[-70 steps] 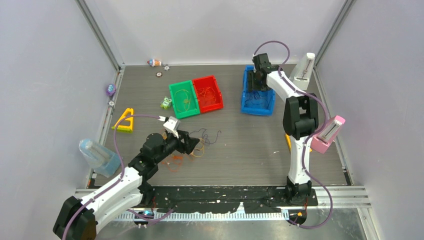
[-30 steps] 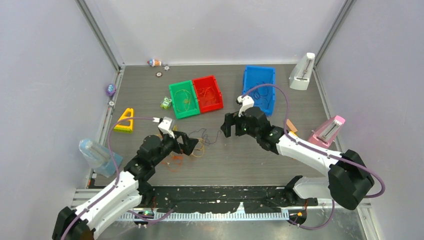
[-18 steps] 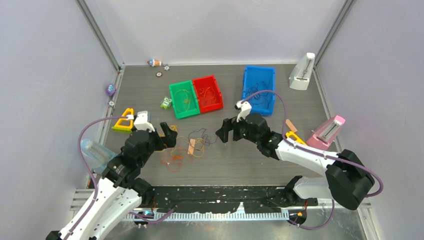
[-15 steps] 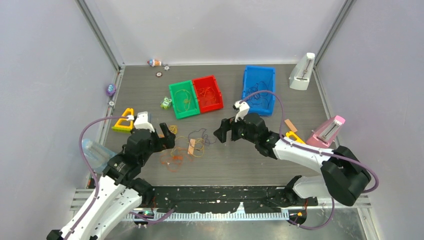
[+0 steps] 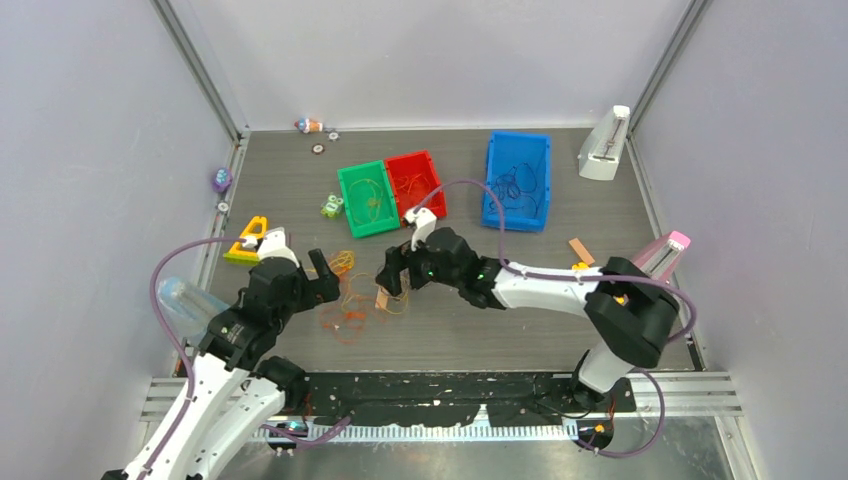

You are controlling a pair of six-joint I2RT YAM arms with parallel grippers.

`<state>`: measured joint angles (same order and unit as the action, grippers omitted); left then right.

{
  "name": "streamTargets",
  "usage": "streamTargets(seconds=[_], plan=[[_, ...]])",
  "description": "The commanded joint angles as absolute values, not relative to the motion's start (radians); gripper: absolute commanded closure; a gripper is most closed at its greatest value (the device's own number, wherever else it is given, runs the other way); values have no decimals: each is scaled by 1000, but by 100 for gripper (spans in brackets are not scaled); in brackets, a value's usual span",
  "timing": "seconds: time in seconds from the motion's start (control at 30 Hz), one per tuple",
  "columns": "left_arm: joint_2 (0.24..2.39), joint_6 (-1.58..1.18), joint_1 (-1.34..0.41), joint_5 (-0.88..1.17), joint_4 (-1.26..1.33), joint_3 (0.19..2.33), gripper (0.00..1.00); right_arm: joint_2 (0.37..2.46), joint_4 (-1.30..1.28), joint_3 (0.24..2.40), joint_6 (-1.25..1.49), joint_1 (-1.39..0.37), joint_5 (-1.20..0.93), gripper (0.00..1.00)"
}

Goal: Untangle the cables

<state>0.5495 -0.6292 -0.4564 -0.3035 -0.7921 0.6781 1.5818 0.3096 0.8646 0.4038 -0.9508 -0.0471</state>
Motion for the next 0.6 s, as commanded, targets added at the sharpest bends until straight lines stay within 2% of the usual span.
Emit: streamTargets(seconds=[0.0,0.2,0.37,0.5,0.53,0.57], plan=[[542,-642,-407,-221,-718,654,0,1668,204,990,431,-967,120,7],[649,-650,-311,-51,-620,598,0,1792,-23,1145,408,-968,275,1],[731,-666,-246,40,-538,559,1,1881,-121,1239,411,-968,302,2],[757,-671,-241,-15,-494,529,0,1929,-188,1269,428,-965,330,14],[765,-676,-240,-36,-477,523,0,1937,-195,1269,429,-962,329,20],[781,-680,-237,-52,-465,516,0,1939,-197,1267,432,-959,325,30]])
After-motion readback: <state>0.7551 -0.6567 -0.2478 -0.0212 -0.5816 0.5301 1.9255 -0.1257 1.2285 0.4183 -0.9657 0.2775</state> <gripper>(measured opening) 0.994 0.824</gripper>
